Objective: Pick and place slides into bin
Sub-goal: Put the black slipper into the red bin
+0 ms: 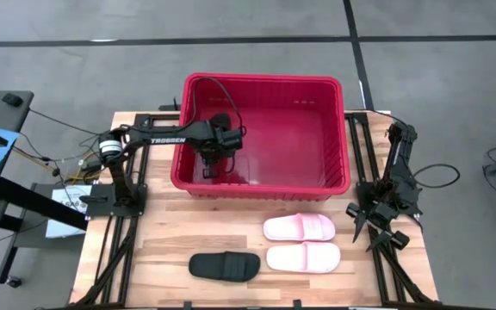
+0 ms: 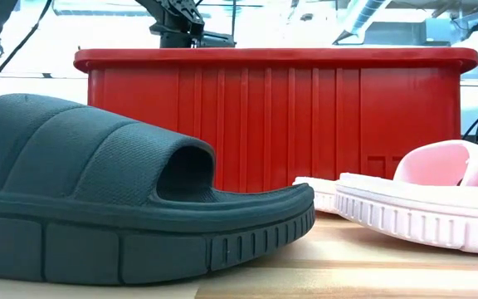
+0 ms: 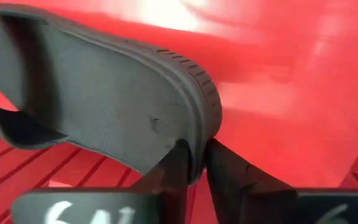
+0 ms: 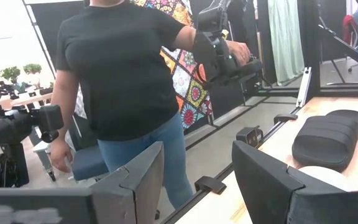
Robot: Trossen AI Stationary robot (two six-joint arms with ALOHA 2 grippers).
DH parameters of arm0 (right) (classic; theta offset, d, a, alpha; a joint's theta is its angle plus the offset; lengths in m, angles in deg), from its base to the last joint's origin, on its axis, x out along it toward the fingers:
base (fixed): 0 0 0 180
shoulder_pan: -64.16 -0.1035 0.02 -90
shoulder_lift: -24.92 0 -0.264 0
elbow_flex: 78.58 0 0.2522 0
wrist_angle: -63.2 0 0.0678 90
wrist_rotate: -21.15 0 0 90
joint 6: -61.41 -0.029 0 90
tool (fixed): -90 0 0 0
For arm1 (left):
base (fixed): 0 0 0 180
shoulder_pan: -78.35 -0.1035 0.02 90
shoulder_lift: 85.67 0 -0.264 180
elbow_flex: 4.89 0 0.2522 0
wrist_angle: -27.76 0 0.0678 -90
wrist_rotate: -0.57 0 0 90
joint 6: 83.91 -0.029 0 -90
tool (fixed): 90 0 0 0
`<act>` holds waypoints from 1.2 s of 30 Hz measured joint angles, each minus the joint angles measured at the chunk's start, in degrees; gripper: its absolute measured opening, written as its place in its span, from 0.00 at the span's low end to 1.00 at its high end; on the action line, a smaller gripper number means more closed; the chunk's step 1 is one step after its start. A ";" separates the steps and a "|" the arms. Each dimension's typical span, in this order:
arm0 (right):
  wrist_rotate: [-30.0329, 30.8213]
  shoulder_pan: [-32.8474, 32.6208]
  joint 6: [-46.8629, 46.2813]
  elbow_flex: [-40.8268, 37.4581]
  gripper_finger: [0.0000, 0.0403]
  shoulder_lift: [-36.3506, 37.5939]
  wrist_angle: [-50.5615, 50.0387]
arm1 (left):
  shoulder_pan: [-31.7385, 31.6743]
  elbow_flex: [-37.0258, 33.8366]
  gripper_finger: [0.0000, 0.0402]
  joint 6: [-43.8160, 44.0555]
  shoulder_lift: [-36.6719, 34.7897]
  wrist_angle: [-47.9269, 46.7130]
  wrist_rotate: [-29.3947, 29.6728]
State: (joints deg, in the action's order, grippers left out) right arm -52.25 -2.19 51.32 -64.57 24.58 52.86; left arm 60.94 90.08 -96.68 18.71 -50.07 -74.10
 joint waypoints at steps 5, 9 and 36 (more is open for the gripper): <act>0.00 -0.01 0.00 -0.01 0.45 0.00 0.00 | 0.00 0.00 0.20 0.05 0.00 -0.03 -0.32; 0.00 0.00 0.02 0.00 0.45 0.00 -0.01 | 0.02 0.02 0.28 0.15 0.00 -0.73 -0.44; 0.00 -0.01 0.00 0.01 0.45 0.00 -0.02 | 0.81 19.15 0.43 -12.39 0.00 -19.37 3.87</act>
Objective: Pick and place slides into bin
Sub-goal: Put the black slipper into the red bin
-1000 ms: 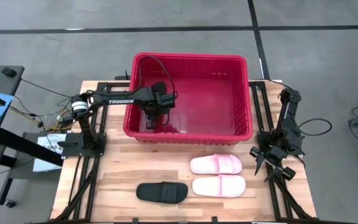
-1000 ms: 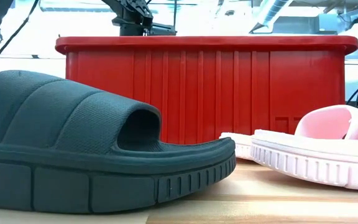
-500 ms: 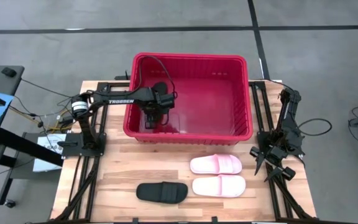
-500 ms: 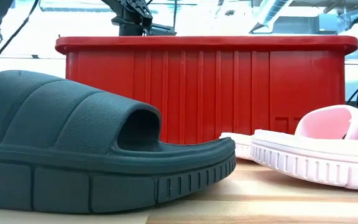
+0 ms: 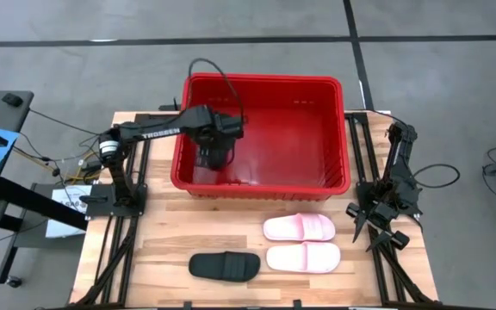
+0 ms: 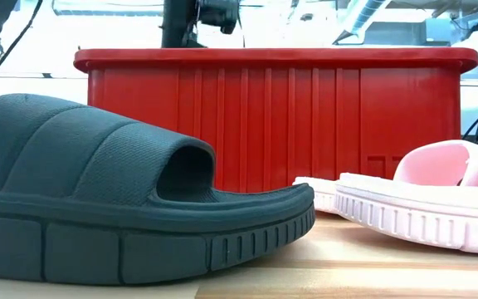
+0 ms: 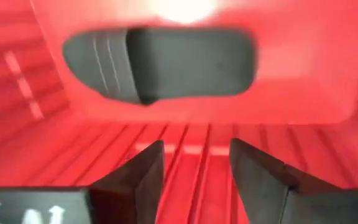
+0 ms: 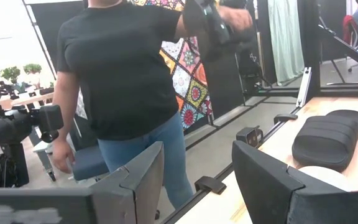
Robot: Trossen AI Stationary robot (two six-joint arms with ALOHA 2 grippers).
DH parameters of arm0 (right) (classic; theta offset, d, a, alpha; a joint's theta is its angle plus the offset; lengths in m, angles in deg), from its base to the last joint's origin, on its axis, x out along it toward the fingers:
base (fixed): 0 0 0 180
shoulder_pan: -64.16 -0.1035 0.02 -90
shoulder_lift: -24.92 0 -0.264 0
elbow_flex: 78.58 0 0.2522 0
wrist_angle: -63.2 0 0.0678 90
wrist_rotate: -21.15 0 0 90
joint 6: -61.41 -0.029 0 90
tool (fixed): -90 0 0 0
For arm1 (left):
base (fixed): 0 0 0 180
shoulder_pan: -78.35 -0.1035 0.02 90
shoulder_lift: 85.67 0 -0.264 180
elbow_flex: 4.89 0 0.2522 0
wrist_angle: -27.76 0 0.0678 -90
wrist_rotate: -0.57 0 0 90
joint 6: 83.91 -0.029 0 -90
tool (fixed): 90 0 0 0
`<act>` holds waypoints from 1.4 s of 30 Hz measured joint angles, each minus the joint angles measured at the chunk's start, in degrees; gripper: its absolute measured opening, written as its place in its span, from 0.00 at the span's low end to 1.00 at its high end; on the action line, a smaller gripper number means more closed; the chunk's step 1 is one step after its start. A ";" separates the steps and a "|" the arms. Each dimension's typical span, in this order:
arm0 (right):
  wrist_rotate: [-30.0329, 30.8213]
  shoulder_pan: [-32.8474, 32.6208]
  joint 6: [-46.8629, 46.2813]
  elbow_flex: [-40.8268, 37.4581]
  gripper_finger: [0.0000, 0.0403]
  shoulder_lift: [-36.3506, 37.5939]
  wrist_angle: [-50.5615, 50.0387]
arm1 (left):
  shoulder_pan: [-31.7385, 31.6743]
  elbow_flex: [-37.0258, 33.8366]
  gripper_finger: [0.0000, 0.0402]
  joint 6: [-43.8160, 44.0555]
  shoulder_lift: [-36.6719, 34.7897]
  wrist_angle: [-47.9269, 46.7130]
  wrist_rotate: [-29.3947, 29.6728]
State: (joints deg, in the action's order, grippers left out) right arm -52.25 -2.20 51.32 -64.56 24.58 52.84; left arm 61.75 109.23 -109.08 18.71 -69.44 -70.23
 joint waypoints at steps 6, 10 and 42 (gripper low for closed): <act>0.00 0.00 0.00 -0.02 0.45 0.00 0.02 | -0.19 14.12 0.43 -2.54 -2.03 -1.80 -25.07; 0.00 0.00 0.02 0.00 0.45 0.00 0.00 | -0.24 20.37 0.43 -2.41 -6.60 0.84 -38.55; 0.00 0.01 0.00 0.00 0.45 -0.02 0.02 | 46.62 5.24 0.43 21.87 -32.66 11.14 -40.98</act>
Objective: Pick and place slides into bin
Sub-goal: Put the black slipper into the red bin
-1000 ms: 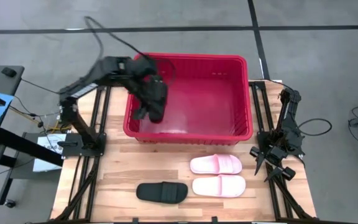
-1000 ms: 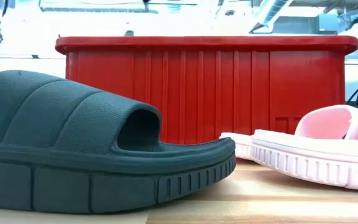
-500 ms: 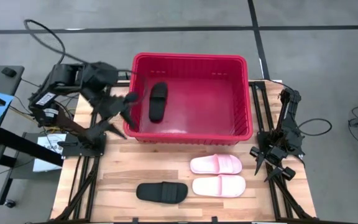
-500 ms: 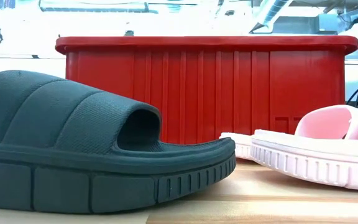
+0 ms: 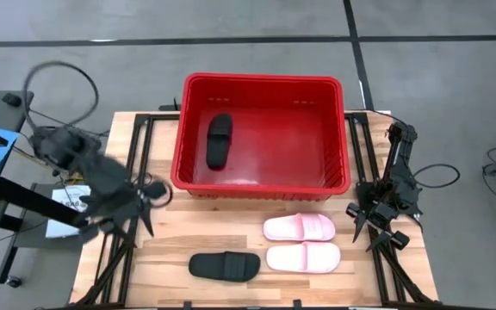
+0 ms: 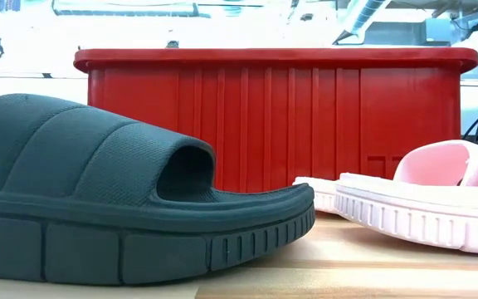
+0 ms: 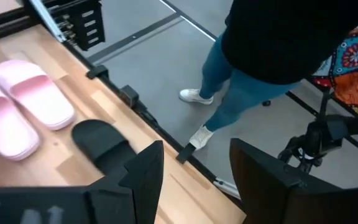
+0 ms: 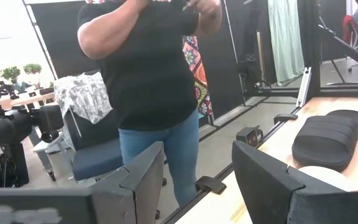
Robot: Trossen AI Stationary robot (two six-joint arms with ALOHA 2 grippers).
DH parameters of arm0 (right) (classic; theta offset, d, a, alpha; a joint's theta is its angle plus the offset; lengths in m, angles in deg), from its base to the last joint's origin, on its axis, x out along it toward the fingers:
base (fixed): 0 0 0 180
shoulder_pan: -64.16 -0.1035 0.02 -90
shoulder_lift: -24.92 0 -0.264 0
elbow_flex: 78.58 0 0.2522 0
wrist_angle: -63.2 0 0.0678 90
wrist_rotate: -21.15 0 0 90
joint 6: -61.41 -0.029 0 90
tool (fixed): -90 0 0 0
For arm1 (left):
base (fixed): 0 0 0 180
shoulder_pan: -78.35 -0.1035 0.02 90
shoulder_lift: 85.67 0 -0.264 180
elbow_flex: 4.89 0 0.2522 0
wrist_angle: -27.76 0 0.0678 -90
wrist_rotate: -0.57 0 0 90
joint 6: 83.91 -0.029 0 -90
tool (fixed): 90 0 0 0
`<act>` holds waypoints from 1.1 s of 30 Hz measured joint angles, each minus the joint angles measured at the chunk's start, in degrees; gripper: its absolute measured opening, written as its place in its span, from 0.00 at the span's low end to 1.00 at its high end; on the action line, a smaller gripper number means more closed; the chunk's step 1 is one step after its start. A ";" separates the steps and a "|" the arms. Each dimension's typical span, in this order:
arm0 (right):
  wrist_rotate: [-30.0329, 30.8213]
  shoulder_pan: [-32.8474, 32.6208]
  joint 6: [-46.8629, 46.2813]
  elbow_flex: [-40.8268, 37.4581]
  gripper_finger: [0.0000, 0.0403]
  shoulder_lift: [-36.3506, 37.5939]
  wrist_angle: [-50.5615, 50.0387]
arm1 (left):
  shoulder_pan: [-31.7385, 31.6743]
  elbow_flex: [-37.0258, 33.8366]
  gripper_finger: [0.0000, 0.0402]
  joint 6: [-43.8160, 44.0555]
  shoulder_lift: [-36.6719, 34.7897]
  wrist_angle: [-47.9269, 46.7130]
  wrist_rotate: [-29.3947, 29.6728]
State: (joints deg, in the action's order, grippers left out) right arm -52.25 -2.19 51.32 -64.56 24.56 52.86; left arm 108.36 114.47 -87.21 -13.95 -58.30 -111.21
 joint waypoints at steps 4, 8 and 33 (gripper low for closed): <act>0.00 -0.01 0.01 0.00 0.45 0.01 0.00 | 5.24 -15.36 0.43 4.65 -6.76 11.08 4.32; 0.00 0.01 0.00 -0.02 0.45 0.02 0.00 | 8.17 -28.61 0.43 11.28 -13.47 18.57 9.52; 0.00 0.01 0.00 0.00 0.45 0.02 0.00 | 14.61 -49.37 0.43 6.11 -2.48 25.32 15.24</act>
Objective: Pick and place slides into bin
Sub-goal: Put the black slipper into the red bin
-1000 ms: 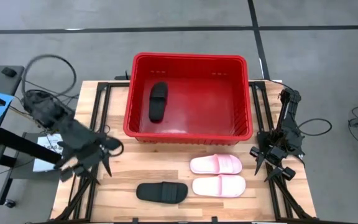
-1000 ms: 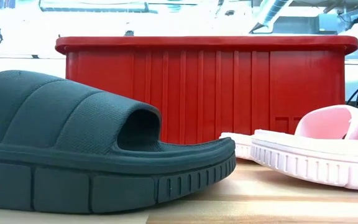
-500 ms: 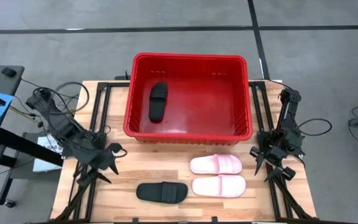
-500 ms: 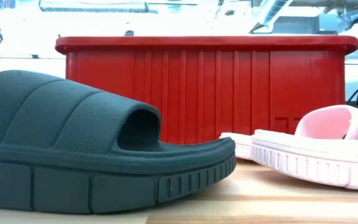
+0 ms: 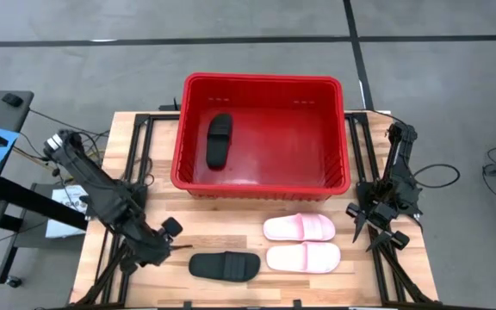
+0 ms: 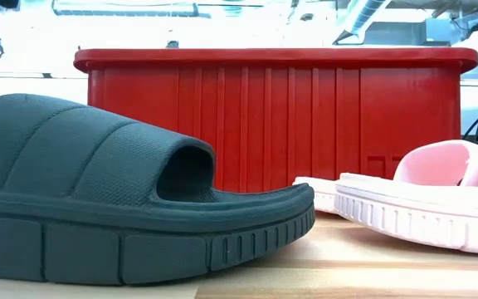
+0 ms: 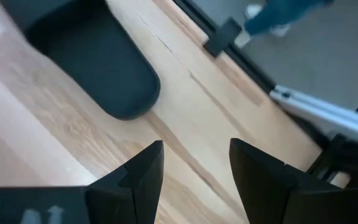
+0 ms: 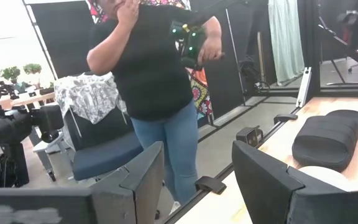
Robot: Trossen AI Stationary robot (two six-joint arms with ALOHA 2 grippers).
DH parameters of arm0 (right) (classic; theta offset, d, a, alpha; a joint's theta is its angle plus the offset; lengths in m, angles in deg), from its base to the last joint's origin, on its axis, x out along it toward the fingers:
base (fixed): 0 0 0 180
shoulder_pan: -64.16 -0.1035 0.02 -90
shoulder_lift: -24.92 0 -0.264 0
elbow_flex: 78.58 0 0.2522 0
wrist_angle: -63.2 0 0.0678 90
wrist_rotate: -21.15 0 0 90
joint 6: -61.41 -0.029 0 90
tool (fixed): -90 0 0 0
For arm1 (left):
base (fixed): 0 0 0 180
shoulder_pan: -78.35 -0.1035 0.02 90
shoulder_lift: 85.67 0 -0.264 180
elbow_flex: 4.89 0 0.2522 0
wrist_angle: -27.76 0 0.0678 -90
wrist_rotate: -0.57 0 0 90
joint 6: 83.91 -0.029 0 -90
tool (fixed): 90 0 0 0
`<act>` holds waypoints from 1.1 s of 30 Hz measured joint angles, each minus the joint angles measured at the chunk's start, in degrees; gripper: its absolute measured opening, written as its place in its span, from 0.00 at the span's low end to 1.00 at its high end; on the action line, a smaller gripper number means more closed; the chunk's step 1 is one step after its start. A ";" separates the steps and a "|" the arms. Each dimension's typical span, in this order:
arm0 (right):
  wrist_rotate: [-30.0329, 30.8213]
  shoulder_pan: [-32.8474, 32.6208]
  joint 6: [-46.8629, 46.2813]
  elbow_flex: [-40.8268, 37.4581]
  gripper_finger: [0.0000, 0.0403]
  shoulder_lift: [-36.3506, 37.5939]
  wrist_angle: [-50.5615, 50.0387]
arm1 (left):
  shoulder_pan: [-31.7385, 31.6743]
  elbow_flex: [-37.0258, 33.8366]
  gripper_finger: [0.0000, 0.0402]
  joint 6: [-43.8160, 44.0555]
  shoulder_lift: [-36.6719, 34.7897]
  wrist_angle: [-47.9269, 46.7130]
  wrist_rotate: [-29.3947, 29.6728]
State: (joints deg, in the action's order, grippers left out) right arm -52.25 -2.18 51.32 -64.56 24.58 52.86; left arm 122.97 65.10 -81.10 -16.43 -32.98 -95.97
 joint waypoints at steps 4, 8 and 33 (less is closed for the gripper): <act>0.00 -0.02 0.00 -0.01 0.45 -0.02 0.00 | 0.00 0.00 0.43 -5.71 3.15 -0.05 -1.10; 0.00 -0.02 0.00 -0.02 0.45 -0.02 0.00 | 0.11 0.02 0.43 -12.86 5.34 -0.31 1.08; 0.00 -0.02 0.00 -0.02 0.45 0.00 0.00 | 12.51 -0.52 0.43 -46.16 14.96 4.91 19.26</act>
State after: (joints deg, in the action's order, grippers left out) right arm -52.25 -2.20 51.32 -64.59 24.58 52.86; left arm 135.48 64.57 -127.26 -1.47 -28.06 -76.71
